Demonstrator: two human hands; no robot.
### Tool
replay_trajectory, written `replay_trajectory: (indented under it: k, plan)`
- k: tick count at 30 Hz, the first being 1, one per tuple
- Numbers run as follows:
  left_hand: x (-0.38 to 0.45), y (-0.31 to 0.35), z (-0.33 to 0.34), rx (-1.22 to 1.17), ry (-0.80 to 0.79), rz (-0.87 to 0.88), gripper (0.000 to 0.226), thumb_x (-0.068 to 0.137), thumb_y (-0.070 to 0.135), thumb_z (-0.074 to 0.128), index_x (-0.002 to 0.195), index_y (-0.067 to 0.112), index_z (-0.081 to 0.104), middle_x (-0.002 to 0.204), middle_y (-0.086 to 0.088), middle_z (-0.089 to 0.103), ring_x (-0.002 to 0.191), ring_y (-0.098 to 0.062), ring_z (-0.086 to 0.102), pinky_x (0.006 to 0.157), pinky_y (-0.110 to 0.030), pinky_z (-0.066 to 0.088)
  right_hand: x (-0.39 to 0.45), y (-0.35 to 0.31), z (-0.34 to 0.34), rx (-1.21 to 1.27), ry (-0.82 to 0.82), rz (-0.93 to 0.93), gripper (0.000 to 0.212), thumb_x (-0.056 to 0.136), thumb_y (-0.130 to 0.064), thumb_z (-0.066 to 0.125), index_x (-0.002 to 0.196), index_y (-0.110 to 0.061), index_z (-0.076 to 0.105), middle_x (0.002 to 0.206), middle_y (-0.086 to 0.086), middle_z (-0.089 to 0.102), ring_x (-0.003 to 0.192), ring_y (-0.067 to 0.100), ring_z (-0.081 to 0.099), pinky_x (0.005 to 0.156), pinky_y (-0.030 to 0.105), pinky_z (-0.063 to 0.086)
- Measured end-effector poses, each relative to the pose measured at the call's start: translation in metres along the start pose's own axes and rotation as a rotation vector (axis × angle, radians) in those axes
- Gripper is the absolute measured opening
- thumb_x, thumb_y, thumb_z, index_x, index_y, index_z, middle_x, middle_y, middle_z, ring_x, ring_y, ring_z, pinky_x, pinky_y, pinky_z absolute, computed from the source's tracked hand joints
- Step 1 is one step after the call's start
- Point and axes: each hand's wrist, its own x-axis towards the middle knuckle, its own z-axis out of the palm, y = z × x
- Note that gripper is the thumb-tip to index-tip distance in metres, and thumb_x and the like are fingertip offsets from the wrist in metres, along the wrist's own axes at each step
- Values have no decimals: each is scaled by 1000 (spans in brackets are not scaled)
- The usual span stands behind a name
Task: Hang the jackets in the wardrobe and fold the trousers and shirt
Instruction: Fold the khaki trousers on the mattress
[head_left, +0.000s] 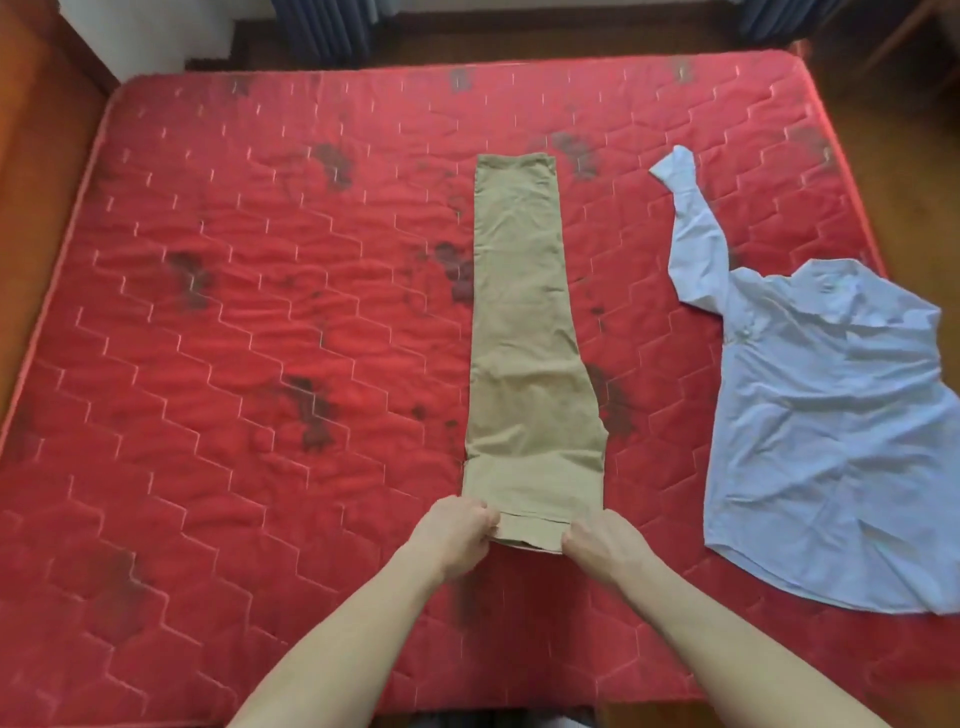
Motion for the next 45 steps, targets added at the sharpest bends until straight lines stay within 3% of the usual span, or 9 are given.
replay_trajectory:
  k: [3, 5, 7, 9, 16, 21, 26, 39, 45]
  plan:
    - [-6, 7, 57, -17, -49, 9, 26, 90, 8, 47, 112, 11, 60, 121, -12, 66, 112, -40, 60, 90, -46, 42, 5, -26, 27, 29, -103, -11, 10, 69, -5, 84, 77, -5, 79, 78, 15, 76, 75, 28, 77, 59, 33, 57]
    - [-9, 9, 90, -88, -48, -20, 27, 90, 10, 47, 114, 13, 60, 122, -9, 64, 114, -37, 61, 92, -45, 44, 10, -39, 50, 84, -31, 62, 37, 28, -17, 100, 44, -13, 68, 47, 4, 63, 43, 17, 66, 37, 21, 44]
    - [-14, 12, 115, -211, -10, -62, 25, 90, 11, 50, 112, 13, 61, 122, -4, 65, 114, -30, 61, 92, -41, 46, 15, -51, 70, 19, -103, 70, 12, 69, -9, 87, 78, -10, 79, 80, 11, 76, 76, 23, 77, 60, 31, 56]
    - [-15, 15, 137, -320, 26, -112, 21, 90, 11, 53, 108, 13, 62, 120, -2, 66, 111, -27, 61, 88, -38, 47, 27, -58, 103, 104, -116, 107, 30, 93, 7, 55, 109, -10, 74, 113, 11, 74, 107, 32, 72, 82, 41, 56]
    - [8, 7, 186, -273, 137, -79, 29, 98, 20, 59, 125, 11, 66, 131, -6, 63, 126, -25, 57, 95, -38, 53, 53, -67, 151, 459, 78, 216, 32, 102, -45, 50, 104, -18, 66, 108, 1, 71, 104, 28, 69, 76, 39, 50]
    - [57, -5, 198, -140, 442, -84, 44, 97, 15, 64, 139, 1, 61, 150, -17, 55, 144, -31, 49, 115, -45, 46, 104, -64, 165, 580, 704, 316, 24, 98, -17, 68, 120, -8, 71, 134, 12, 66, 127, 32, 64, 99, 42, 56]
    - [110, -12, 218, -83, 441, -57, 61, 108, 30, 34, 162, 2, 28, 171, -14, 22, 160, -27, 17, 127, -48, 26, 159, -52, 183, 452, 702, 330, 58, 105, -32, 42, 161, -19, 39, 171, 7, 28, 160, 27, 21, 126, 51, 25]
    - [131, -38, 249, 19, 535, 70, 75, 102, 48, 48, 166, 17, 24, 174, -15, 9, 161, -37, 7, 128, -54, 17, 167, -23, 233, 644, 777, 642, 67, 105, -50, 38, 165, -22, 29, 175, 5, 17, 162, 23, 13, 128, 53, 20]
    - [131, -53, 243, 118, 459, 153, 79, 103, 62, 36, 167, 21, 17, 174, -17, 3, 161, -38, 3, 128, -55, 16, 146, -1, 252, 418, 705, 472, 72, 106, -52, 34, 167, -18, 18, 176, 10, 7, 162, 25, 7, 129, 53, 15]
